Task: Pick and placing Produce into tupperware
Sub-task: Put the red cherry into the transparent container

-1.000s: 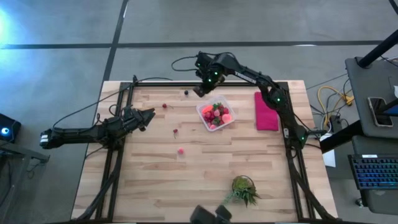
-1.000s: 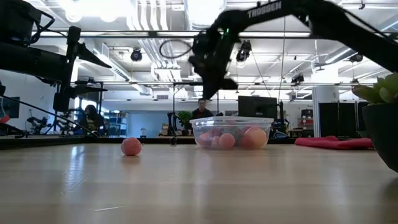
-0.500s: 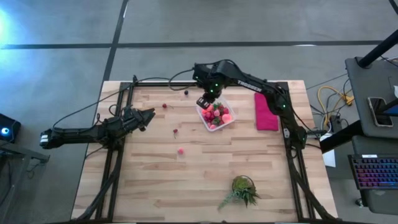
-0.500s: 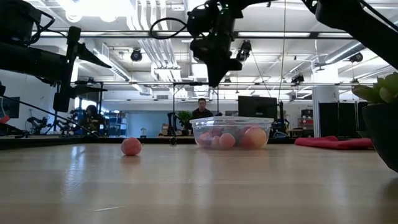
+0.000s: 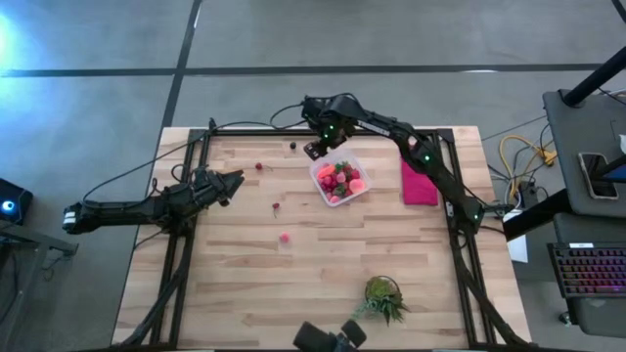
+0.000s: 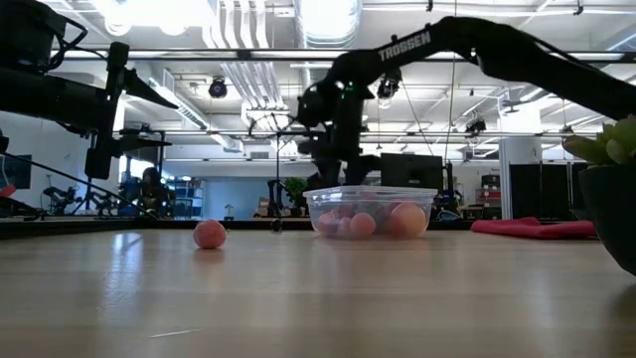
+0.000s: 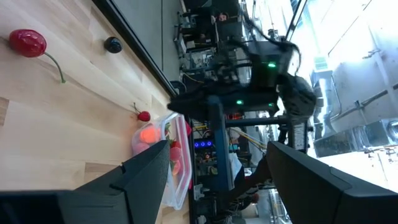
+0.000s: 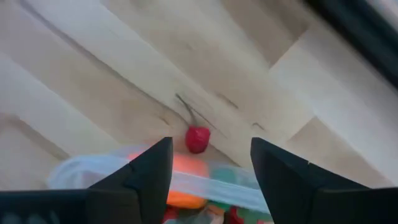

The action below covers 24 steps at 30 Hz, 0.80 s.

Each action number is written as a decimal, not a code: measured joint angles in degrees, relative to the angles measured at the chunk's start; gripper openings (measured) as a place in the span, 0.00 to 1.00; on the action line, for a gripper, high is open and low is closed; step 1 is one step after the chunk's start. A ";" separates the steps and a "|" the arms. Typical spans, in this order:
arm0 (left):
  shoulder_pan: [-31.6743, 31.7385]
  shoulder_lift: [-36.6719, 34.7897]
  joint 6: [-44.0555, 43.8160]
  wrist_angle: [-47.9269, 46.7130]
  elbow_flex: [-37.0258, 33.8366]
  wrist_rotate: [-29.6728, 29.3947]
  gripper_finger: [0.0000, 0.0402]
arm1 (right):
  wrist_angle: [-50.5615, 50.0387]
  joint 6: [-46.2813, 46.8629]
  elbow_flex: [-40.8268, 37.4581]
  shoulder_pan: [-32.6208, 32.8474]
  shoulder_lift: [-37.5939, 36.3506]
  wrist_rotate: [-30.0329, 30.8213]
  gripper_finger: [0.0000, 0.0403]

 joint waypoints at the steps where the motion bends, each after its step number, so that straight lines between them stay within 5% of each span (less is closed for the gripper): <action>1: -0.01 0.00 0.00 0.00 0.00 0.00 0.64 | -0.75 -0.38 0.00 -0.13 0.72 -0.73 0.52; 10: 0.00 0.01 0.00 -0.01 0.00 0.01 0.64 | -12.26 -6.18 -0.09 2.27 2.09 -0.61 0.44; 24: -0.02 0.02 -0.01 -0.01 0.00 0.00 0.64 | -2.07 -5.05 -0.21 2.43 4.28 -1.84 0.50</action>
